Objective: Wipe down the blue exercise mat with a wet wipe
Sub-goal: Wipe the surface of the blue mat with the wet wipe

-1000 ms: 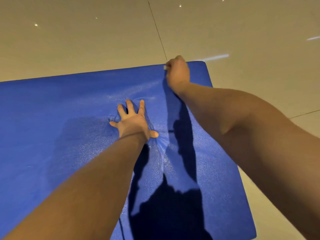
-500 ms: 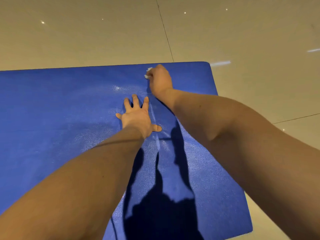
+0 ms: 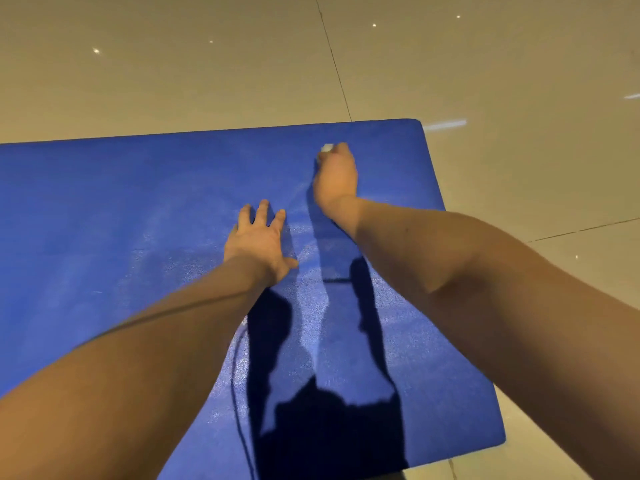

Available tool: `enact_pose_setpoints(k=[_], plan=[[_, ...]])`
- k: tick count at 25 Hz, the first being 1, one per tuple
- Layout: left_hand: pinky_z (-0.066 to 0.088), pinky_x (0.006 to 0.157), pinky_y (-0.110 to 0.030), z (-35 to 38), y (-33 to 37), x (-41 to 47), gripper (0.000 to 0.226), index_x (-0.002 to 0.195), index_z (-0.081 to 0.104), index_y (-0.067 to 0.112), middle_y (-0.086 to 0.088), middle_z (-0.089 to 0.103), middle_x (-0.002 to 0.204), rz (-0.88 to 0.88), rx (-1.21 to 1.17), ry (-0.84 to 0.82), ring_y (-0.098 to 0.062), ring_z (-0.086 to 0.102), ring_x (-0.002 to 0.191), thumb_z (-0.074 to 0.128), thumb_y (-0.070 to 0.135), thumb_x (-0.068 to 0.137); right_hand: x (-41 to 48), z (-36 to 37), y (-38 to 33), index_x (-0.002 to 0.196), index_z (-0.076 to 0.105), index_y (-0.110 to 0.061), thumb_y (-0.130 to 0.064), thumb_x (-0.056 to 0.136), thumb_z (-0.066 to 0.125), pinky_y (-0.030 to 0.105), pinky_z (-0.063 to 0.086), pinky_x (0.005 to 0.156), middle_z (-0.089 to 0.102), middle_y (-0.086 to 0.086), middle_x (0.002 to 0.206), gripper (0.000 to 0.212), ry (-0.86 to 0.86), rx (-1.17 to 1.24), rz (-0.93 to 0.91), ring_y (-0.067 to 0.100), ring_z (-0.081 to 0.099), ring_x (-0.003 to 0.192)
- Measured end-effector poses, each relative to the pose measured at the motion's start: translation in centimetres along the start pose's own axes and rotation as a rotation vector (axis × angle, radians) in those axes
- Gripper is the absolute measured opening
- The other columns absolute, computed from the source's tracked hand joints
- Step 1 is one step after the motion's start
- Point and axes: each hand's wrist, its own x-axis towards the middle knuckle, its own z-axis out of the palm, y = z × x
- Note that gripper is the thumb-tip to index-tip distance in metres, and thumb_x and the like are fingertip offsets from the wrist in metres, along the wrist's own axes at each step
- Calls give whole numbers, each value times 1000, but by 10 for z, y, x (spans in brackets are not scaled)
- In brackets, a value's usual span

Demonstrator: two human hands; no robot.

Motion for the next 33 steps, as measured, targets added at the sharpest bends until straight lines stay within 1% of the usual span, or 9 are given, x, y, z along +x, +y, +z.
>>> enact_pose_setpoints(k=[3,5,7,14,16,22,27,30,33], plan=[[31,114,-60,5,-3,-8,114,160,-5,36,1,-15,166,-80,-35,-64,-33,-7,152,67,73,78,-15,21,-19,75,38,-23,-5,92,51,33,32,67,41,6,91,28,-22,-34,-126,22,33,78],[30,113,-66,7,-3,-10,119,159,-9,38,2,-21,165,-92,-60,-99,-34,-11,153,69,73,76,-19,12,-15,89,55,-13,-9,96,52,32,36,69,50,10,95,9,-94,-47,-191,27,45,82],[28,113,-68,8,-2,-8,120,159,-9,39,3,-22,165,-95,-59,-93,-34,-12,152,70,73,76,-16,1,8,111,67,-7,-6,97,50,30,40,84,55,15,117,22,-121,-109,-272,30,51,105],[27,113,-69,13,0,-6,120,159,-9,38,3,-21,165,-109,-54,-70,-35,-12,152,70,74,76,-8,-30,80,96,57,-9,-1,93,50,27,43,73,55,8,103,11,5,-79,100,26,55,97],[26,113,-70,13,0,-5,121,159,-9,38,3,-21,165,-107,-52,-68,-36,-12,152,70,74,75,-12,-21,63,101,63,-7,-2,93,51,28,42,84,56,13,109,16,45,-83,155,28,54,106],[29,113,-68,14,2,-4,123,159,-11,39,2,-20,165,-117,-23,-67,-36,-12,152,68,78,73,-52,14,-13,110,68,-3,-2,93,53,33,44,88,56,18,117,22,-108,84,-66,32,53,106],[28,113,-68,12,1,-5,123,159,-12,38,3,-21,165,-113,-16,-77,-37,-12,152,65,80,72,-44,-5,35,96,68,-6,-7,87,59,35,48,87,59,12,109,13,-147,-131,-234,31,59,102],[27,113,-69,13,0,-5,122,159,-12,38,4,-21,165,-108,-28,-70,-36,-13,152,66,79,74,-45,-31,79,84,57,-17,-15,83,51,43,46,76,65,7,102,6,-3,-136,-48,27,57,84],[26,114,-70,15,0,-4,122,159,-10,39,4,-20,165,-107,-36,-70,-36,-12,152,68,77,74,-47,-41,91,99,64,-13,-5,91,51,34,42,83,57,15,116,17,-25,-128,46,30,52,97]])
